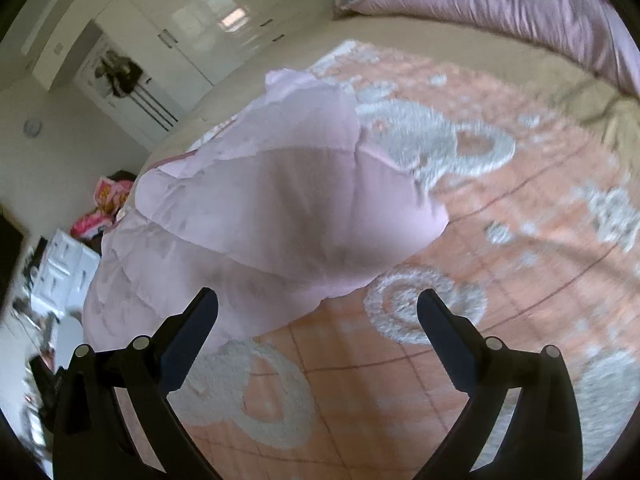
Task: Fold large clothes
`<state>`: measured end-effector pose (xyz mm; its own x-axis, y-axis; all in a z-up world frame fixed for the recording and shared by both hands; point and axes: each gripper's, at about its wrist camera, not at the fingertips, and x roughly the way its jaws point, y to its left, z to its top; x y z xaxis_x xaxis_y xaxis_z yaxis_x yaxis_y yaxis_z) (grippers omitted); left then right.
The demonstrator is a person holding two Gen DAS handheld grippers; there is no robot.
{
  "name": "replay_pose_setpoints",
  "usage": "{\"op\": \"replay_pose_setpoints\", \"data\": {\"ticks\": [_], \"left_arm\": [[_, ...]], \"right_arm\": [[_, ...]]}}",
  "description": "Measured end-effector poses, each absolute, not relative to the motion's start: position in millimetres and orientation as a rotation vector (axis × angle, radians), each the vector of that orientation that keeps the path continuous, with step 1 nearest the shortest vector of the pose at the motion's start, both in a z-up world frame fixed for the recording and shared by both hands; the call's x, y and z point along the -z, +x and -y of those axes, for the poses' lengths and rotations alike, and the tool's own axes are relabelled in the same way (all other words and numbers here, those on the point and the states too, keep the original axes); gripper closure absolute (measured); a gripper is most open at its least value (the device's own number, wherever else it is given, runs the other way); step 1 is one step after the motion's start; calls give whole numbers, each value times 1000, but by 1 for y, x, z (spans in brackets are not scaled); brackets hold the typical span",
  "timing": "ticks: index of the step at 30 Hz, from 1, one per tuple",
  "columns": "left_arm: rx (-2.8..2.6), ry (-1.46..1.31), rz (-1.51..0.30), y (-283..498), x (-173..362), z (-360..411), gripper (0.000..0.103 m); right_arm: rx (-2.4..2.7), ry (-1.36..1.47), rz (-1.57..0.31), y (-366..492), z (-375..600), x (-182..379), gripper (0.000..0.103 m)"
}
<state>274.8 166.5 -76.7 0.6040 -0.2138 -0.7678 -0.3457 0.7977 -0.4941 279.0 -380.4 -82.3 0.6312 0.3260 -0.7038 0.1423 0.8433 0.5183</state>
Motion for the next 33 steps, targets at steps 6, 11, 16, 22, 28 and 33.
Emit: {"op": "replay_pose_setpoints", "data": {"ticks": [6,11,16,22,28,33], "left_arm": [[-53,-846,-887,295,98,-164,9],[-72,-875,-829,316,103,-162,8],[-97,-891,-790,331,112,-162,8],[-117,-863,-753,342,110,-159,8],[-101,-738,-726,352,90,-144,56],[-74,-642,-716,355,56,-134,74]], "right_arm": [[-113,689,-902,303,378,109,4],[-135,736,-849,321,372,117,4],[-146,773,-819,342,369,123,4],[-153,777,-783,358,362,127,4],[-255,761,-748,363,358,117,50],[-295,569,-712,360,337,76,69]]}}
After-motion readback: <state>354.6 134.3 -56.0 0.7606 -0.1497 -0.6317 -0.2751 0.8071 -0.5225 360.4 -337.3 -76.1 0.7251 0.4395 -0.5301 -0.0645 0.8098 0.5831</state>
